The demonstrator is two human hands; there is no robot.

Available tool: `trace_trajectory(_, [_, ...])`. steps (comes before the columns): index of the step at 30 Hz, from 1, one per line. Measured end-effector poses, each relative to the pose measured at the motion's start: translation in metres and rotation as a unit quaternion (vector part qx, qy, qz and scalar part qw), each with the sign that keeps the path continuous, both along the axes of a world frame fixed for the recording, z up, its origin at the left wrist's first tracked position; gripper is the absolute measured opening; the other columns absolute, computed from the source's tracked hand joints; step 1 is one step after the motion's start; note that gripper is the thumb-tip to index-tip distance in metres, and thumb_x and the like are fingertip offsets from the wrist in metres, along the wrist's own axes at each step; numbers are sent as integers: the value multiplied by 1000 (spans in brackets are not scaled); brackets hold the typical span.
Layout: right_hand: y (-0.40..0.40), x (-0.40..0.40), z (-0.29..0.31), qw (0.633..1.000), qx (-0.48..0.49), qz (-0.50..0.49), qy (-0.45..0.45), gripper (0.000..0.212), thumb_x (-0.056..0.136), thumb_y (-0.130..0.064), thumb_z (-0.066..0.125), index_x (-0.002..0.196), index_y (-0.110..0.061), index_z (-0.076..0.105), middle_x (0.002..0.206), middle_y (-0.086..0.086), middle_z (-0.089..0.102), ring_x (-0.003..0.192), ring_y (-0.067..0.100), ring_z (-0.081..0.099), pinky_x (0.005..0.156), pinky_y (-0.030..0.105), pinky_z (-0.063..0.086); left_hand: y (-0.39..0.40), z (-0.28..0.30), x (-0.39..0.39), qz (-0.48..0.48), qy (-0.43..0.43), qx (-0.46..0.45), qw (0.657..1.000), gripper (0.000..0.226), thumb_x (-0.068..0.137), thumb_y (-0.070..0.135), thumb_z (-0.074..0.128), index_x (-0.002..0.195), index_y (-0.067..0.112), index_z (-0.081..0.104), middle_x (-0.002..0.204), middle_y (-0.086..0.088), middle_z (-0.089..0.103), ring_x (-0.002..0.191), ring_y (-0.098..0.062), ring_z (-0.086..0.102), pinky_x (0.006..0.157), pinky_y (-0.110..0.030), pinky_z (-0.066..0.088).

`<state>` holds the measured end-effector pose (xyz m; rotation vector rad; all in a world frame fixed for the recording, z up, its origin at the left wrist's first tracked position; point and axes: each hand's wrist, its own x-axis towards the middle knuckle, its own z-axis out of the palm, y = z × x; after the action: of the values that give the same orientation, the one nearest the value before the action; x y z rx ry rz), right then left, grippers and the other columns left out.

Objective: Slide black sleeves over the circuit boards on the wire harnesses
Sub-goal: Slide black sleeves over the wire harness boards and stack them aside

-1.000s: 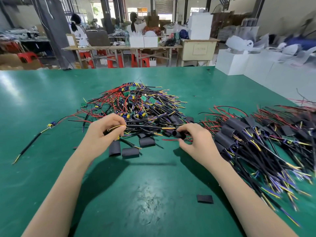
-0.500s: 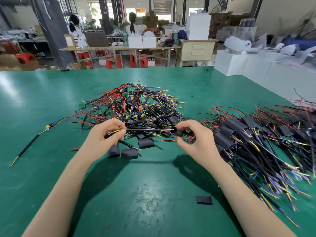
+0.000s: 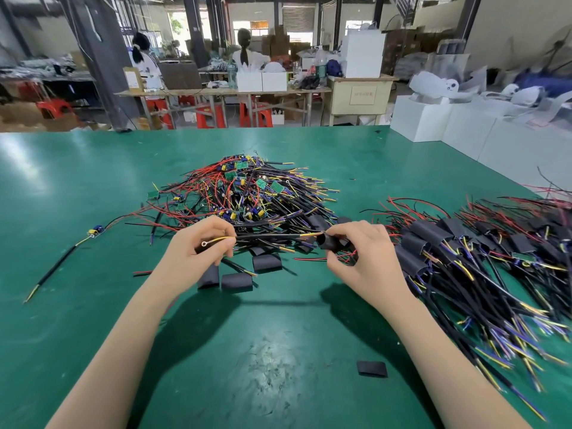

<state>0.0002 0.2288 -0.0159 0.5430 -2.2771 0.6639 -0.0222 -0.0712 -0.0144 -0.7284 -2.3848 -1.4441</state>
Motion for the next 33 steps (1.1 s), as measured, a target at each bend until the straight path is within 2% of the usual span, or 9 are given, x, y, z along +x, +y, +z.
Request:
trace_trajectory(6, [-1,0,1,999,-30,36,-5,30,71,-13,72,100,-16,66,91,-11,65,84,12,57,83,32,38,0,-3,-2,-2,-16,-3,1000,18,87,36,58,96,20,61,71,-2,65,56,-13,48,61,-19,43])
trace_trajectory(13, [-2,2,4,997,-61,38,6,27,71,-15,69,98,-16,67,90,-12,65,84,3,52,82,22,34,-3,-1,-1,11,-29,-24,999,5,90,24,59,94,21,62,71,-1,66,56,-12,50,61,-19,45])
trace_trajectory(15, [-1,2,5,999,-22,39,23,24,73,-14,69,98,-16,66,89,-11,65,84,9,55,82,26,34,0,0,0,12,-32,-21,999,4,92,17,62,92,20,62,71,-1,67,57,-10,52,62,-17,45])
trace_trajectory(17, [-3,1,4,996,57,26,61,21,75,-13,69,95,-17,67,87,-11,65,82,15,59,81,28,35,5,1,3,16,-25,-32,999,14,91,8,64,88,21,64,72,0,67,62,-8,58,66,-14,45])
trace_trajectory(20, [-9,-1,1,985,131,12,113,20,73,-7,71,90,-16,69,86,-8,67,80,19,62,78,32,38,17,0,7,20,-18,-58,998,21,89,3,67,84,23,64,77,2,68,73,-12,65,72,-19,48])
trace_trajectory(23, [-15,-1,-2,983,147,17,112,21,71,-9,76,91,-14,71,85,-4,69,78,22,64,78,34,39,25,0,9,21,-15,-52,998,20,88,5,68,82,24,65,81,4,68,76,-11,65,75,-25,51])
trace_trajectory(26, [-25,2,-5,987,125,40,91,21,74,-13,74,95,-14,71,88,-5,69,81,21,64,79,34,40,38,0,14,16,-11,-30,999,21,87,5,68,82,25,65,80,7,68,74,-9,65,73,-23,50])
trace_trajectory(30, [-41,7,-5,992,78,72,70,24,75,-14,71,100,-13,71,91,-4,69,85,21,63,77,38,44,60,-2,23,-22,-43,2,999,24,85,1,70,96,22,66,93,3,71,87,-13,68,80,-23,51])
trace_trajectory(33, [-36,6,0,995,43,54,76,23,76,-11,71,99,-11,71,91,-1,69,85,25,63,75,38,43,65,-3,26,-70,-99,51,991,47,81,-4,72,119,18,55,118,-1,63,105,-14,62,94,-22,48])
